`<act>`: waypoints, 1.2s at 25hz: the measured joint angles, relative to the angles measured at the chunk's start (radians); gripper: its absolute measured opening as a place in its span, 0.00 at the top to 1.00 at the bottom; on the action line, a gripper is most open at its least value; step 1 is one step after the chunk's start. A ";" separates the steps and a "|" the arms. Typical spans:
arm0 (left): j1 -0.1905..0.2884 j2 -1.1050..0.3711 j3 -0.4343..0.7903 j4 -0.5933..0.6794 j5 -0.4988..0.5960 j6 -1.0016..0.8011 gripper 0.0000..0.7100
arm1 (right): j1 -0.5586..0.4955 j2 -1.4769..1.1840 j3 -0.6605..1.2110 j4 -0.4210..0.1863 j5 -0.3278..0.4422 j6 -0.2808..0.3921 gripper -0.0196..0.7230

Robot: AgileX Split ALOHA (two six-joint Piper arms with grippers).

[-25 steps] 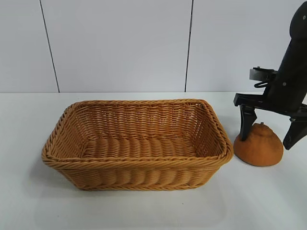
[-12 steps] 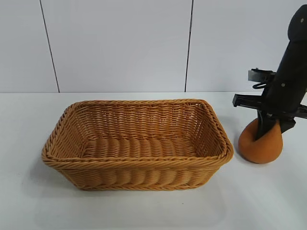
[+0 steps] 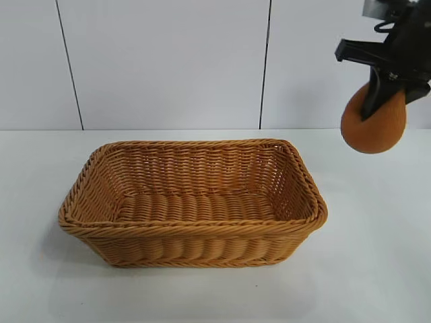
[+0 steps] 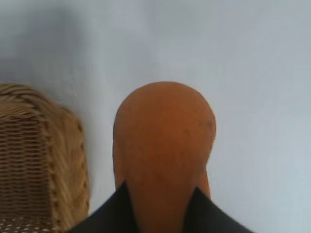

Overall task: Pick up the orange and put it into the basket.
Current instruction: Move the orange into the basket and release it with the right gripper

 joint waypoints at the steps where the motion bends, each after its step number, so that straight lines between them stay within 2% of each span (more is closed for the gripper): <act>1: 0.000 0.000 0.000 0.000 0.000 0.000 0.13 | 0.027 -0.006 0.000 0.009 0.001 0.000 0.90; 5: 0.000 0.000 0.000 0.000 0.000 0.000 0.13 | 0.147 -0.009 -0.003 0.077 -0.025 0.000 0.90; 8: 0.000 0.000 0.000 0.000 0.000 0.000 0.13 | 0.242 -0.008 -0.003 0.102 -0.091 0.000 0.90; 15: 0.000 0.000 0.000 0.000 0.000 0.000 0.13 | 0.396 0.082 -0.005 0.133 -0.244 0.060 0.90; 19: 0.000 0.000 0.000 0.000 0.000 0.000 0.13 | 0.429 0.177 -0.005 0.211 -0.357 0.062 0.90; 22: 0.000 0.000 0.000 0.000 0.001 0.000 0.13 | 0.431 0.250 -0.005 0.265 -0.401 0.062 0.90; 28: 0.000 0.000 0.000 0.000 0.001 0.000 0.13 | 0.431 0.323 -0.005 0.281 -0.399 0.062 0.89; 30: 0.000 0.000 0.000 0.000 0.001 0.000 0.13 | 0.431 0.323 -0.006 0.281 -0.397 0.060 0.80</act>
